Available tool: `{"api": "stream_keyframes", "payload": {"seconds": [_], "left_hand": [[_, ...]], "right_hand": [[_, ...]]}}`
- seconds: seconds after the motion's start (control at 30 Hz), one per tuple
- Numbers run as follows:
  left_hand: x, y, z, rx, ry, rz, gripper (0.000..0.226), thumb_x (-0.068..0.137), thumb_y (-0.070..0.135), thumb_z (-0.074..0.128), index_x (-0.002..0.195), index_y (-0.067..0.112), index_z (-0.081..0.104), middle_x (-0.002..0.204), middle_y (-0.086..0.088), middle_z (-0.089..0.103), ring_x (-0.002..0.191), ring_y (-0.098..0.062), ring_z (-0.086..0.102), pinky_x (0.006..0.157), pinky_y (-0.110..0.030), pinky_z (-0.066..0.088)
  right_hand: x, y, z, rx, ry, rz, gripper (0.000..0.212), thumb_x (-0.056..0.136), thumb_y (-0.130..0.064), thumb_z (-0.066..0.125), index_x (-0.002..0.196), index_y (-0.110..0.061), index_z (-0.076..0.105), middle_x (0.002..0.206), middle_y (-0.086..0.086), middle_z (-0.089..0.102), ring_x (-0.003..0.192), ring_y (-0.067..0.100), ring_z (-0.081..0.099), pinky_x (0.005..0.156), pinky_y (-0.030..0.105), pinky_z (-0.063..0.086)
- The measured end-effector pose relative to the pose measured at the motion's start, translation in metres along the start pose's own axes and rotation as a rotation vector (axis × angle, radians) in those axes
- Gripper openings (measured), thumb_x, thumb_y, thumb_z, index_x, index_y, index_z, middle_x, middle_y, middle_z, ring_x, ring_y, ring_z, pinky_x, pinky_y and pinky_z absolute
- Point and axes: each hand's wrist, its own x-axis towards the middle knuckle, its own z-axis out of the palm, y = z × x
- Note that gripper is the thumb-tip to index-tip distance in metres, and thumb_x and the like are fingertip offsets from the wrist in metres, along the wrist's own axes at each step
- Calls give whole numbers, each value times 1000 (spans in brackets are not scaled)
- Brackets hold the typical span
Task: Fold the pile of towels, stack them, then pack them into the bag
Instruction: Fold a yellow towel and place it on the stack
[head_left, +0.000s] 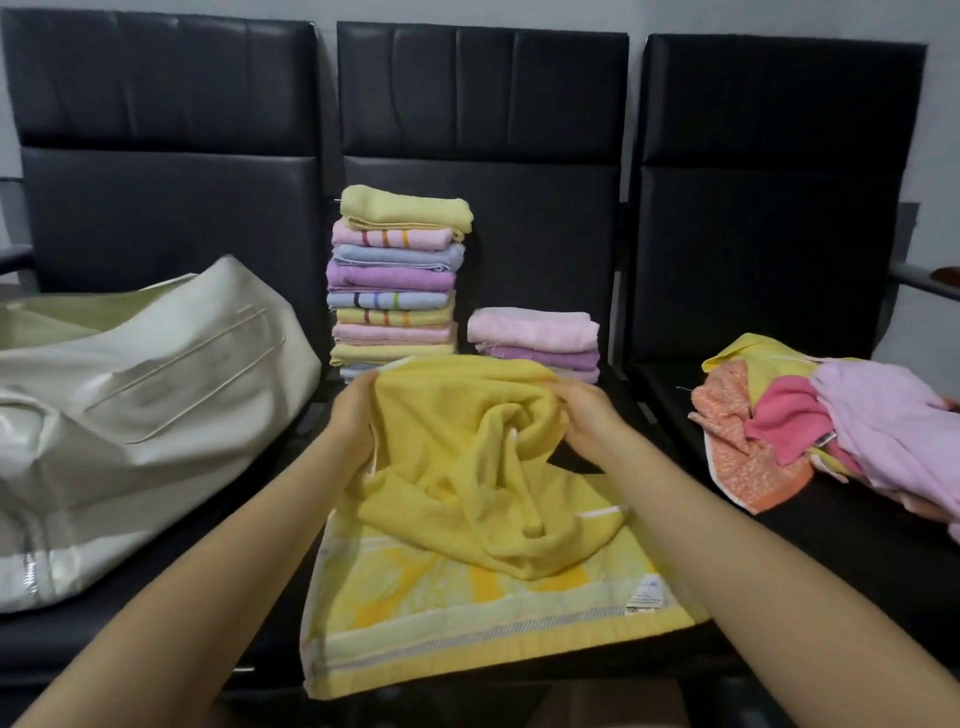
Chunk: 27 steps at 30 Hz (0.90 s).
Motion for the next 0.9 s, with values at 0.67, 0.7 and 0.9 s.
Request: {"api": "stream_keyframes", "payload": {"seconds": [0.67, 0.7, 0.9], "left_hand": [[-12, -14, -1, 1086, -40, 577, 39, 91, 32, 56, 128, 20, 57, 133, -6, 55, 119, -22, 48, 94, -36, 43], [-10, -14, 7, 1037, -76, 583, 41, 92, 35, 56, 129, 18, 56, 131, -6, 57, 115, -19, 51, 90, -33, 44], [1, -30, 31, 1498, -373, 375, 62, 88, 58, 57, 140, 26, 47, 140, -8, 44, 132, -30, 38, 109, -43, 35]], "right_hand": [[-21, 22, -31, -606, -123, -27, 19, 88, -21, 67, 85, -4, 61, 70, 10, 63, 59, 20, 62, 68, 31, 52], [-21, 26, -29, -625, -94, -64, 20, 89, -22, 66, 83, -3, 61, 71, 10, 61, 62, 20, 61, 70, 36, 51], [-23, 18, -24, -563, -36, -221, 17, 97, -18, 55, 102, -7, 66, 90, 1, 66, 80, 11, 60, 68, 21, 48]]}}
